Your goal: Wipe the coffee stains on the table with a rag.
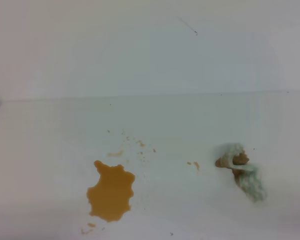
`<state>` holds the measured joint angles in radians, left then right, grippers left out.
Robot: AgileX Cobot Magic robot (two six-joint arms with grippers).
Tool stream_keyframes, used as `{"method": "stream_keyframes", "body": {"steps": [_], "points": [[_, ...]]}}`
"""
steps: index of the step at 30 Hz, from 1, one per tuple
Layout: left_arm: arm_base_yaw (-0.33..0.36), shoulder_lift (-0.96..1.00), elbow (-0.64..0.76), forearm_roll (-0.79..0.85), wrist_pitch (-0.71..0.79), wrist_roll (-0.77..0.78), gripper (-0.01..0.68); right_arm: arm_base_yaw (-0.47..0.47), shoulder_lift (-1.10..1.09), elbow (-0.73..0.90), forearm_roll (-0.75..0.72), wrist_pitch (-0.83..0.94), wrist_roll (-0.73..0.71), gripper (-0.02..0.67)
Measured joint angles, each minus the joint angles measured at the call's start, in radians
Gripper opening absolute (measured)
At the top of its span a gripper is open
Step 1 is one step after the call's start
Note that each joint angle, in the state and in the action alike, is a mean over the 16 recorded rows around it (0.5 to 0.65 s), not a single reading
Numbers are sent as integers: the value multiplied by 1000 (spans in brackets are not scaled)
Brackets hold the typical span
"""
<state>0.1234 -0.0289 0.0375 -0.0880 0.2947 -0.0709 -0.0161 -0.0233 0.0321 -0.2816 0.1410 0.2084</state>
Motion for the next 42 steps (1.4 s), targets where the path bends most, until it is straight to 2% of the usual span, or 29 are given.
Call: {"method": "stream_keyframes", "body": {"steps": [11,20,28,35,42], "points": [[-13,-1,0,0,0,0,1,0,0,-1,-2,-245,12,-3],[-13,1,-2,0,1,0,0,0,3,-61,-6,-314,84,-3],[-13,1,-2,0,1,0,0,0,78,-220,-67,-224,84,-3],[-13,-1,0,0,0,0,1,0,256,-377,-121,-81,83,-3],[-13,-1,0,0,0,0,1,0,510,-506,-46,107,46,-3]]}}
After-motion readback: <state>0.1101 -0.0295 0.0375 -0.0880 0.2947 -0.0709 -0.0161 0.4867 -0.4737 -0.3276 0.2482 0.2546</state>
